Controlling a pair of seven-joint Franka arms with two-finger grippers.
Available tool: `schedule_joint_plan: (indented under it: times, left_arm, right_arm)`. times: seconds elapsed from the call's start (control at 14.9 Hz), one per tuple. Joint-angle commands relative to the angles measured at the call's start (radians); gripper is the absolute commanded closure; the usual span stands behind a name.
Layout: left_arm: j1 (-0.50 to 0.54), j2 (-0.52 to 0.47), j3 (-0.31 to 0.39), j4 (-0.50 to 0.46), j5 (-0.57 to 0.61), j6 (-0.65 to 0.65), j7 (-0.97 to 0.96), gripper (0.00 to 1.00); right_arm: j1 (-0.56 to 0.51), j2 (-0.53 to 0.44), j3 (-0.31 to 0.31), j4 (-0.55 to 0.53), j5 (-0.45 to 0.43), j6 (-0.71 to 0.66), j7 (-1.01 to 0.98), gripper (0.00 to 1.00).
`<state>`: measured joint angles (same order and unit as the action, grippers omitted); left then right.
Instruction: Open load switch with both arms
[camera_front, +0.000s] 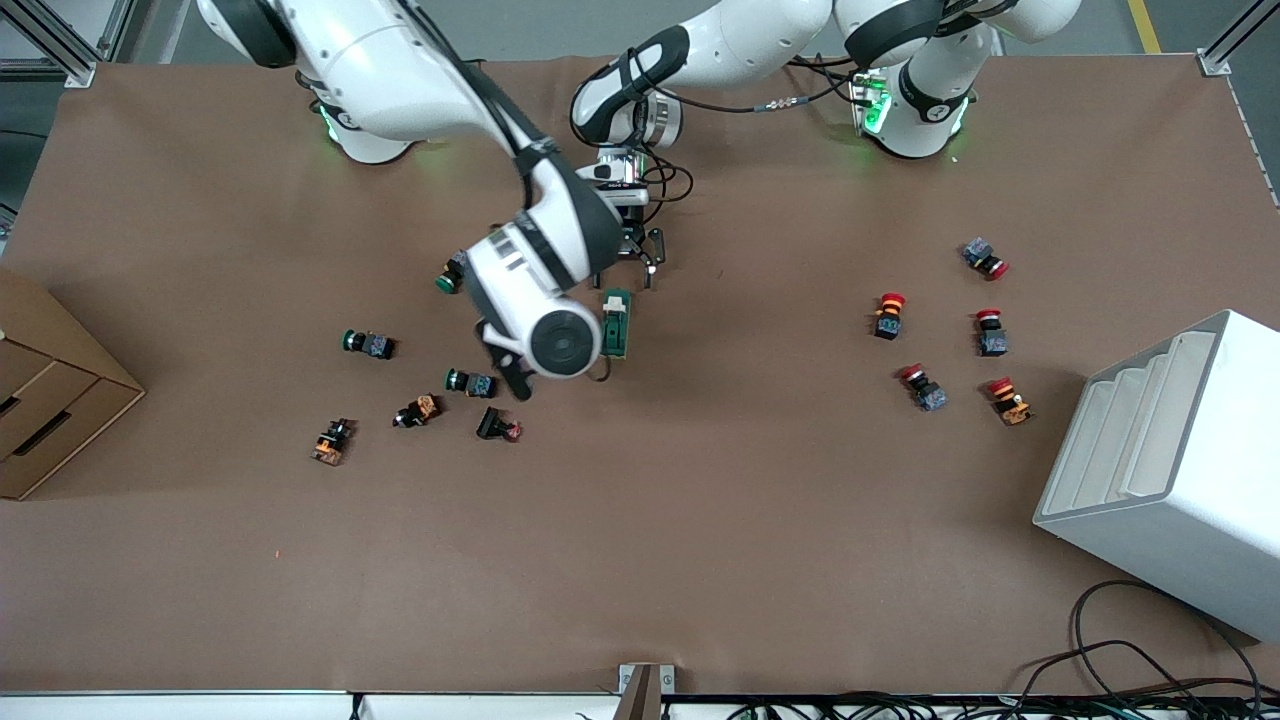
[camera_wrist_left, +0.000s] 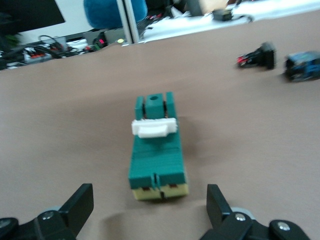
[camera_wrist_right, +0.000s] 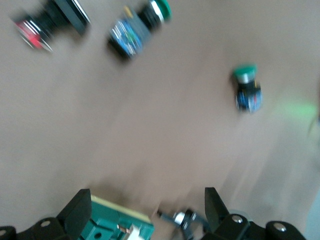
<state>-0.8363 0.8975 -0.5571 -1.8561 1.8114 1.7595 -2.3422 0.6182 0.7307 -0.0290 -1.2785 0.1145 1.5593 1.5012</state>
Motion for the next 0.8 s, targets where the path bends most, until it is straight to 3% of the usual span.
schedule_joint_plan:
  times: [0.0,0.13,0.4,0.6,0.74]
  left_arm:
    - [0.019,-0.072,-0.021,0.038,-0.160,0.005,0.130,0.01]
    - [0.089,-0.115,-0.082,0.067,-0.242,0.032,0.216,0.01]
    - [0.302,-0.118,-0.268,0.271,-0.501,0.023,0.522,0.00]
    - [0.426,-0.170,-0.322,0.357,-0.668,-0.044,0.673,0.00]
    - [0.518,-0.225,-0.336,0.373,-0.780,-0.049,0.762,0.00]
  right_arm:
    - [-0.104,-0.079,0.017,-0.022,-0.042,-0.005,-0.334,0.00]
    - [-0.197,-0.120,0.017,-0.030,-0.050,-0.010,-0.602,0.00]
    - [-0.378,-0.218,0.017,-0.064,-0.064,-0.016,-1.080,0.00]
    - [-0.488,-0.269,0.015,-0.077,-0.075,-0.024,-1.321,0.00]
    - [-0.523,-0.295,0.017,-0.079,-0.145,-0.039,-1.410,0.00]
